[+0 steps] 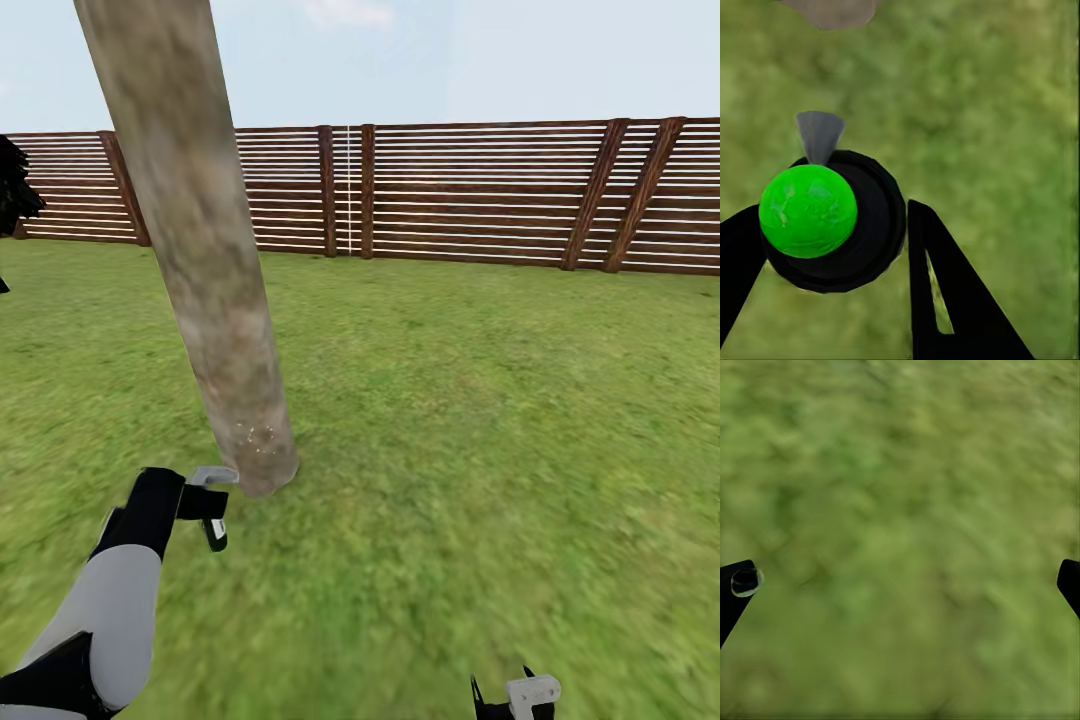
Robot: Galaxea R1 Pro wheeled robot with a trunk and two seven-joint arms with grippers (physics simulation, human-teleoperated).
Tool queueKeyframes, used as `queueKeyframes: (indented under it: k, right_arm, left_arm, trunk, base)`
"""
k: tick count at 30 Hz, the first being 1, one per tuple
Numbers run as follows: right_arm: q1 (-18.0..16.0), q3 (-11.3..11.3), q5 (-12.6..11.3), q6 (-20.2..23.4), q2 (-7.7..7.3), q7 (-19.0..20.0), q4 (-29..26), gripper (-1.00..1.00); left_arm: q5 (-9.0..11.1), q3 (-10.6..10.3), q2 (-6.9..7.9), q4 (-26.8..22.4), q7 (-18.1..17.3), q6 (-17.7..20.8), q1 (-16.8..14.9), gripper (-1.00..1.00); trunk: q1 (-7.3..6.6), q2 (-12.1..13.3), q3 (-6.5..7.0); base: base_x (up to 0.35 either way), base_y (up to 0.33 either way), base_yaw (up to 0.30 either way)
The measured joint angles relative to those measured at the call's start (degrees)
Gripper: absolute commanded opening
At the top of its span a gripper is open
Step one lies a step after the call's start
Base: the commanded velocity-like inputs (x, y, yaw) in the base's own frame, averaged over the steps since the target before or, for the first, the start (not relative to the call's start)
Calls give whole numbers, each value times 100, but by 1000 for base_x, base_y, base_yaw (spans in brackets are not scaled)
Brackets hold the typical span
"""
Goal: In the garden, pick up the pesticide atomizer on the floor and spray pesticide onto both trees until each tree trunk is fully covered.
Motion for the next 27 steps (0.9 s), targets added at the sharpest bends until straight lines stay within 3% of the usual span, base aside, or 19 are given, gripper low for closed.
queueKeyframes:
  k: [2,4,6,10,14,17,23,27]
  right_arm:
    - [0,0,0,0,0,0,5,100]
    - [0,2,0,0,0,0,7,100]
    - [0,3,0,0,0,1,7,100]
    - [0,5,0,0,0,1,7,100]
    - [0,0,0,0,-5,0,6,100]
    - [0,0,0,0,-13,0,0,100]
    - [0,0,0,0,-25,0,-1,100]
    - [0,0,0,0,-26,0,-1,100]
  left_arm:
    - [-4,-159,-122,-2,-1,9,11,-100]
    - [32,-694,-184,-2,-20,29,37,-100]
    - [65,-796,-172,-9,-24,75,17,-100]
    - [295,-813,-6,-12,-24,115,-33,-100]
    - [351,-392,300,-8,-24,122,-38,-100]
    - [398,-374,258,-3,-25,145,-5,-100]
    - [405,-392,18,-11,-25,149,-92,-100]
    - [337,-393,136,-50,-24,136,-107,-100]
  trunk:
    - [0,0,0]
    - [0,0,0]
    - [0,0,0]
    - [0,0,0]
    - [0,0,0]
    - [0,0,0]
    - [0,0,0]
    - [0,0,0]
  base:
    - [0,0,0]
    - [0,0,0]
    - [0,0,0]
    - [0,0,0]
    - [0,0,0]
    - [0,0,0]
    - [-146,0,0]
    - [-25,0,0]
